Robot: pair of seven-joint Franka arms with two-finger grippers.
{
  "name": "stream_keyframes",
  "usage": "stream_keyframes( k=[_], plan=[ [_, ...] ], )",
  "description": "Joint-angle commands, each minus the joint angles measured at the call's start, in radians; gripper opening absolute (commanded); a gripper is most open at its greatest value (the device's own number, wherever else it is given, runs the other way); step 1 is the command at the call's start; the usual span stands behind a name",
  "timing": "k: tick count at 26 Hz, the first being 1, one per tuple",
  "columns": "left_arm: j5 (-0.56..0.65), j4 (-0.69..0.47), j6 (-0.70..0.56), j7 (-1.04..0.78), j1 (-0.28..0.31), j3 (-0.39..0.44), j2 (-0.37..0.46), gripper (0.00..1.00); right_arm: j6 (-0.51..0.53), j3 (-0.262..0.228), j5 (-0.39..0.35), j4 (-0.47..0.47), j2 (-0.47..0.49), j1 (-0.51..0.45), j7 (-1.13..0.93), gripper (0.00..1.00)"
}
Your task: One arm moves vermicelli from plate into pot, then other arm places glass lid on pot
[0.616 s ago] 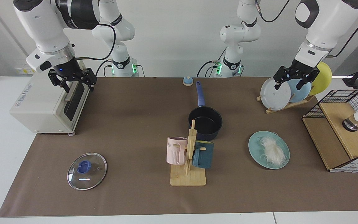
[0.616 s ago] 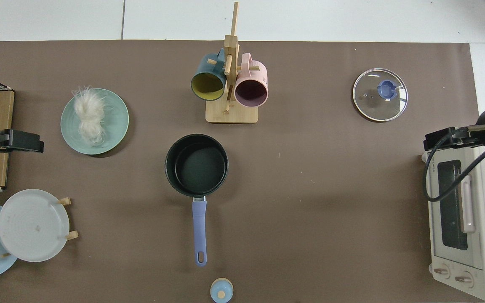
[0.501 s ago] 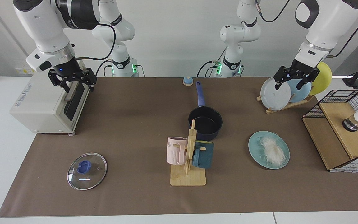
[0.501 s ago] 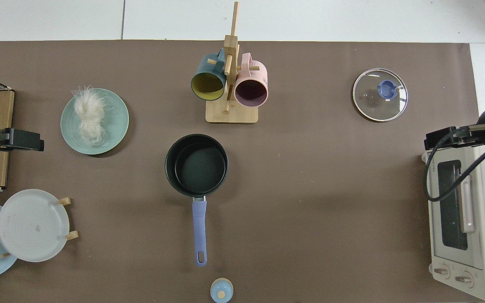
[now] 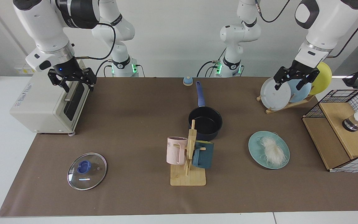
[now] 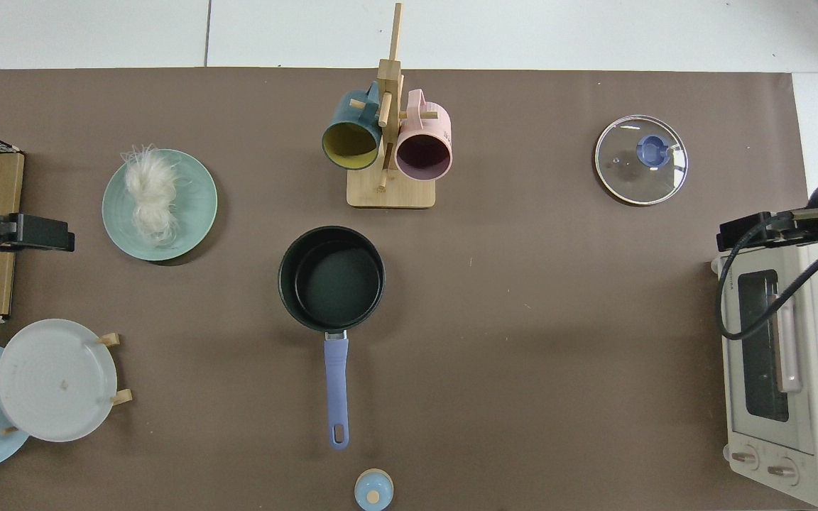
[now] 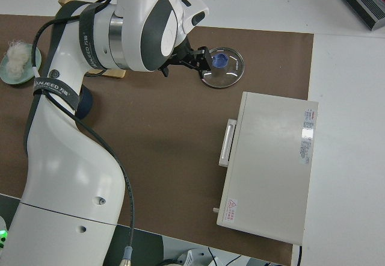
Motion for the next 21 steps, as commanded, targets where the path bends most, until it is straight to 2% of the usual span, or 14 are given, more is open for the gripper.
stream_keyframes(
  k=[1,7,12,17,21],
  plan=[
    [0.012,0.022,0.186,-0.003,0.003,-0.009,0.040,1.00,-0.003,0.000,0.014,0.010,-0.003,-0.001,-0.005,1.00],
    [0.006,0.073,0.292,-0.003,0.000,-0.016,0.131,1.00,-0.003,0.000,0.014,0.010,-0.003,-0.001,-0.005,1.00],
    [0.007,0.070,0.402,-0.002,-0.008,-0.016,0.241,1.00,-0.003,0.000,0.014,0.010,-0.003,-0.001,-0.005,1.00],
    [0.004,0.062,0.473,0.020,0.027,-0.014,0.270,1.00,-0.003,0.000,0.014,0.010,-0.003,-0.001,-0.005,1.00],
    [0.004,0.062,0.511,-0.009,0.012,-0.017,0.358,1.00,-0.003,0.000,0.014,0.010,-0.003,-0.001,-0.005,1.00]
  ],
)
